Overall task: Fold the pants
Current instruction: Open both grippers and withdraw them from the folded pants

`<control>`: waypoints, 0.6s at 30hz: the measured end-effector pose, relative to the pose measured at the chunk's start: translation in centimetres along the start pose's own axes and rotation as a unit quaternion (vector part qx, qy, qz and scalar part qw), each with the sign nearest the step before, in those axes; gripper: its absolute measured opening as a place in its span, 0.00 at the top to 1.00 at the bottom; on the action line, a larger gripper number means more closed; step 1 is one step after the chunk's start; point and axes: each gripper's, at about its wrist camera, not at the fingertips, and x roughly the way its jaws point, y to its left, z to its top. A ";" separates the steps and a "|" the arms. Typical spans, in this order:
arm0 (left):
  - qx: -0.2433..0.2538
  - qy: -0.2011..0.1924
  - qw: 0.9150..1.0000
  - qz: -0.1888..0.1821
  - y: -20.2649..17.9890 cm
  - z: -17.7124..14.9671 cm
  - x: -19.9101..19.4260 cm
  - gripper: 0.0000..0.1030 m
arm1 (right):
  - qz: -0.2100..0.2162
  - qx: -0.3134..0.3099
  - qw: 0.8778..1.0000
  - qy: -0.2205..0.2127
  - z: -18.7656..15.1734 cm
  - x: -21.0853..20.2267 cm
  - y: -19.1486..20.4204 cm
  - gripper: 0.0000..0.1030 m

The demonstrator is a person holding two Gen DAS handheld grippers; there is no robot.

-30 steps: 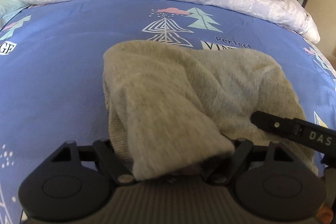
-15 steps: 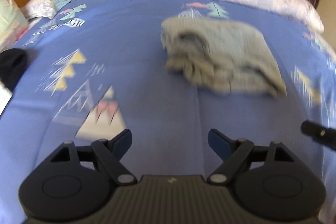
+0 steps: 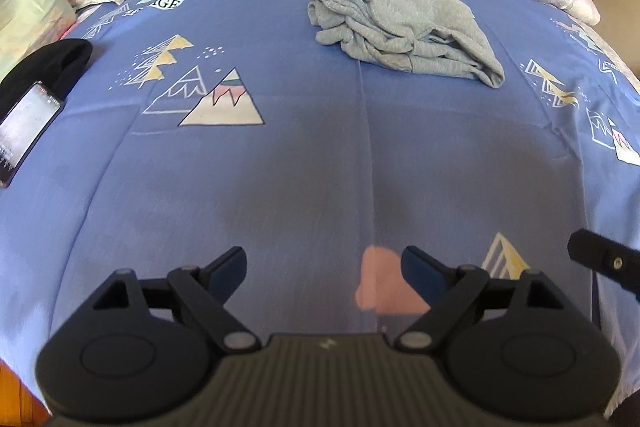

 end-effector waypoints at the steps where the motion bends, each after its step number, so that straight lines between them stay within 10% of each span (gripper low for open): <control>1: -0.001 0.000 1.000 0.000 0.1 -0.2 -0.1 0.15 | -0.001 -0.001 1.000 0.000 -0.3 -0.1 0.1 0.31; 18: 0.001 -0.028 0.999 0.023 0.0 -2.8 -2.2 0.06 | 0.005 0.007 1.000 0.008 -3.3 -0.7 1.9 0.30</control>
